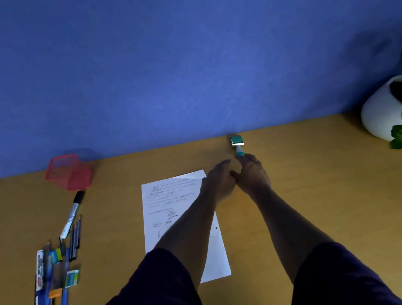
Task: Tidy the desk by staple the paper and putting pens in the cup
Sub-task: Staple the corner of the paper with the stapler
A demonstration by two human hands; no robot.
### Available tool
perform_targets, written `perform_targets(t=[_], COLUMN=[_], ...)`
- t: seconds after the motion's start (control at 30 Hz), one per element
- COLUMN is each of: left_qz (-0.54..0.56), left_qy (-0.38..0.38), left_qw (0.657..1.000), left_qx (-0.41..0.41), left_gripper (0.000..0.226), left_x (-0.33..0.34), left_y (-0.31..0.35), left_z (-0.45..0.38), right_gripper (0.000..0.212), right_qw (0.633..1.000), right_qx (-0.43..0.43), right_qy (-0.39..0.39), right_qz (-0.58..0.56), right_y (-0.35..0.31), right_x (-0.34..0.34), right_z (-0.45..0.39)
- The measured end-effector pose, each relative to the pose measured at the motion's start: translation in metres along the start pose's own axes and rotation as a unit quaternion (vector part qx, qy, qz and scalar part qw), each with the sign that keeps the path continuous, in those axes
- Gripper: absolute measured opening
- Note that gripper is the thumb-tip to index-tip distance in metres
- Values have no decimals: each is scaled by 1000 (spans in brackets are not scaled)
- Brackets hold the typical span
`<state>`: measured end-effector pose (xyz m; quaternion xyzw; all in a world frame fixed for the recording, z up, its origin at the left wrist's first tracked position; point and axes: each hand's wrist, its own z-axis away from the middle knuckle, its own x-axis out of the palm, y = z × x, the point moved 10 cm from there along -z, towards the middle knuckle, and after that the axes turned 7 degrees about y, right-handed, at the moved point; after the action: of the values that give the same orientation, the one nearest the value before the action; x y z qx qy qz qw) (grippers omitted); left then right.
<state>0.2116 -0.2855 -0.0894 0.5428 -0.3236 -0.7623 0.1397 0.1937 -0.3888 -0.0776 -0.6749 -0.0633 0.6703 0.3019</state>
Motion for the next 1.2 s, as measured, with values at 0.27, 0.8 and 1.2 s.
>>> perform_targets(t=[0.27,0.8,1.2], left_qz=[315,482,121], left_qy=[28,71,172], left_qw=[934,841,974], left_qx=[-164,-236,-86], left_gripper=[49,43,25], left_x=[29,37,-36], left_y=[-20,-20,-25], left_z=[-44,-56,31], right_gripper=[59,31,21], right_qw=[1000,996,975], right_qx=[-13,-46,-173], right_qy=[-9,62,137], right_qz=[3,43,36], right_y=[5,-8,-39], right_x=[11,2,-28], right_z=[-34,-44,41])
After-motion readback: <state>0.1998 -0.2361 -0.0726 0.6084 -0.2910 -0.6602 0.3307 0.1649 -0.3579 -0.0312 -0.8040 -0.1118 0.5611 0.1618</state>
